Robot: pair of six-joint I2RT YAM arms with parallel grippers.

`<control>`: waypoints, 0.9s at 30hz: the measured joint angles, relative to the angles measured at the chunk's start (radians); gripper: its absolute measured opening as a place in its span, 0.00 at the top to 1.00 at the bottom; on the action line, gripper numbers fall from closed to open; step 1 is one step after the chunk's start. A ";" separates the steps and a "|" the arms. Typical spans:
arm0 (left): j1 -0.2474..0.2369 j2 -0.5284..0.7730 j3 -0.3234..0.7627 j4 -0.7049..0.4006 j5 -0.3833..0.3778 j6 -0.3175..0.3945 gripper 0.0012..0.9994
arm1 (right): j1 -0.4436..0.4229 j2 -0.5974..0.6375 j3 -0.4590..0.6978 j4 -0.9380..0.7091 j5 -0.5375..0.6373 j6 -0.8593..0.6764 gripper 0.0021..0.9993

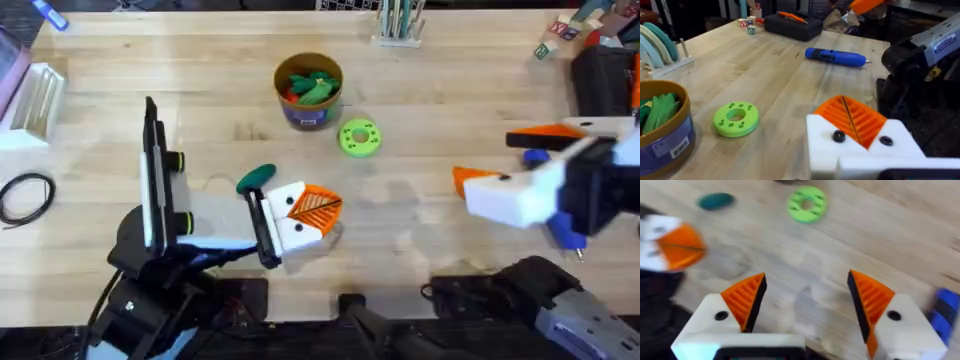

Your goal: Pick up the gripper from the table and insert it into the empty holder that is missing its gripper. Then pick up a screw, insert it into the mounting hole, and use the screwdriver to tighten it. Finally, clean up the table by picking up the vegetable and placing it into the bucket.

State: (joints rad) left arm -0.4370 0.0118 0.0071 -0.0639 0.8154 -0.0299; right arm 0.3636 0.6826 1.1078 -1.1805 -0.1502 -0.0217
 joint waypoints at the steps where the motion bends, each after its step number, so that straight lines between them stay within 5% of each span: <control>1: 0.000 0.000 0.000 0.000 0.000 0.000 1.00 | -0.010 0.018 -0.010 -0.001 0.045 0.002 0.01; 10: 0.000 0.000 0.000 0.000 0.000 0.000 1.00 | -0.261 0.258 -0.049 0.055 0.336 -0.058 0.01; 19: 0.000 0.000 0.000 0.000 -0.005 0.000 1.00 | -0.650 0.536 -0.051 0.112 0.390 -0.168 0.01; 27: 0.000 0.000 0.000 0.000 -0.008 0.000 1.00 | -0.818 0.641 -0.051 0.146 0.389 -0.317 0.01</control>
State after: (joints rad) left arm -0.4370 0.0120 0.0071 -0.0639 0.8078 -0.0299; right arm -0.4546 1.3240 1.0569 -1.0347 0.2386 -0.3387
